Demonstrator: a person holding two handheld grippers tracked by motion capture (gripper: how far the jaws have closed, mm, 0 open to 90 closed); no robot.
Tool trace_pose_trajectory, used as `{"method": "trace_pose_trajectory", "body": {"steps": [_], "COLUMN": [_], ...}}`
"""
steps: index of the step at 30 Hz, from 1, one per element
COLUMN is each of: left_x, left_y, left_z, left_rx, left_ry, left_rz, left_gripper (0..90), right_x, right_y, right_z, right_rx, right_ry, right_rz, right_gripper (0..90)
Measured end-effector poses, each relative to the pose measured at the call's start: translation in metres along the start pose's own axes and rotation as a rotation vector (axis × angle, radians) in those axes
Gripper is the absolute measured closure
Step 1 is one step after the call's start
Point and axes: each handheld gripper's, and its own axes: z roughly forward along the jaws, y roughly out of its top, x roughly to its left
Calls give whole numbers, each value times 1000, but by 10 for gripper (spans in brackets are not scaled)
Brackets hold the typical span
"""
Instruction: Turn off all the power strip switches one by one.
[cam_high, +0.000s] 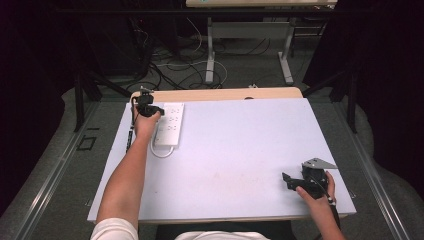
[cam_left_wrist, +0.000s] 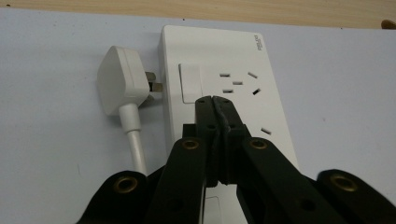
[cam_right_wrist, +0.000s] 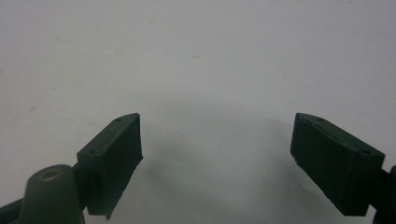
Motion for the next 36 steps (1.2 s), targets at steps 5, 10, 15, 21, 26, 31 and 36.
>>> {"method": "trace_pose_trajectory", "body": {"steps": [5,10,15,21,26,31,36], "left_x": [1,1,2,1,2,2,2], "left_y": [0,-1,-2,-3,-3,-3,-3], "left_z": [5,8,10,13,12,12,12], "left_rx": [9,15,21,12,17,15,17], "left_ry": [7,13,15,11,10,13,12], "left_rz": [-3,-1,-8,-14,-7,-9,-9], "left_gripper": [900,900,900,900,900,900,900], "right_x": [0,-1,-1,-1,-2,-2,-2], "right_y": [1,1,0,0,0,0,0], "right_z": [-1,-2,-3,-3,-4,-4,-4], "right_rx": [-11,-18,-18,-14,-18,-18,-20], "right_ry": [1,0,3,1,2,2,4], "right_rz": [-1,6,10,8,9,8,6], "right_gripper": [160,160,160,160,160,160,160]}}
